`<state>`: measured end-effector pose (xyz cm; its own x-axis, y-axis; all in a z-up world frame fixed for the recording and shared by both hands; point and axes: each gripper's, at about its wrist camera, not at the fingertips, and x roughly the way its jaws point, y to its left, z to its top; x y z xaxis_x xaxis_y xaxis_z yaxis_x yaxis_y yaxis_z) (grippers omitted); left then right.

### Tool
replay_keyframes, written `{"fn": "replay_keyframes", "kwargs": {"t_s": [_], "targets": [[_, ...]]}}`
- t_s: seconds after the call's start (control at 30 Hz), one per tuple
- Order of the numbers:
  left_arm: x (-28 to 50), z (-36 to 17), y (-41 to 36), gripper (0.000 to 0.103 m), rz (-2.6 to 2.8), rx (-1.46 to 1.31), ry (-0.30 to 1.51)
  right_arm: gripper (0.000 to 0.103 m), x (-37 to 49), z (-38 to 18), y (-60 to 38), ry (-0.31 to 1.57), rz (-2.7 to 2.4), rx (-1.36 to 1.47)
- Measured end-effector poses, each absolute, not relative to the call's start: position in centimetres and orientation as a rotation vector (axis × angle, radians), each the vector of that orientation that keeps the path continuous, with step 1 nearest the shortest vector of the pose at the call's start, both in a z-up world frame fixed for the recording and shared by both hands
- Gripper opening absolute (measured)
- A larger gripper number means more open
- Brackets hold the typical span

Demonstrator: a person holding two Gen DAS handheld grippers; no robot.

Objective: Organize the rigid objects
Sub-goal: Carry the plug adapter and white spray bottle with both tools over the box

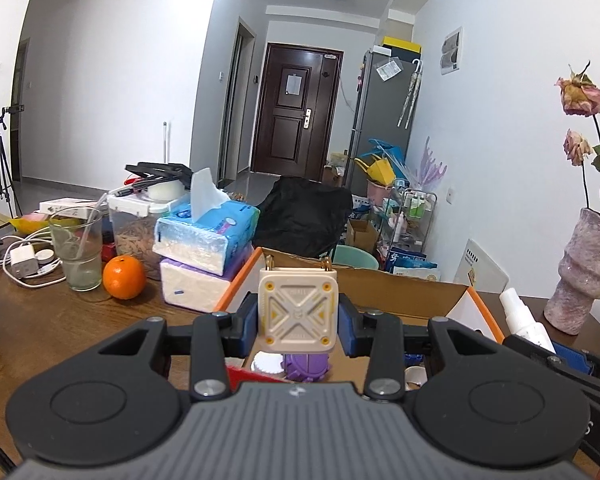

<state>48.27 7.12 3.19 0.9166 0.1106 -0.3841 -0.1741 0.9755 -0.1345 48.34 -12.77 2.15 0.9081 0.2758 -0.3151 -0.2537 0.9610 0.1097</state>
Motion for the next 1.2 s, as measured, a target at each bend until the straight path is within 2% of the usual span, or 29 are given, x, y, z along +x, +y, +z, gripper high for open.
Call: {"fn": "replay_keyframes", "kwargs": {"t_s": [0.53, 1.2], "targets": [[53.6, 1.9, 5.8, 0.040, 0.142, -0.136, 0.417, 0.027, 53.5, 1.5, -12.1, 0.367, 0.284, 0.038], [59.2, -0.6, 5.2, 0.040, 0.140, -0.067, 0.481, 0.027, 59.5, -0.7, -11.9, 0.501, 0.252, 0.022]]}}
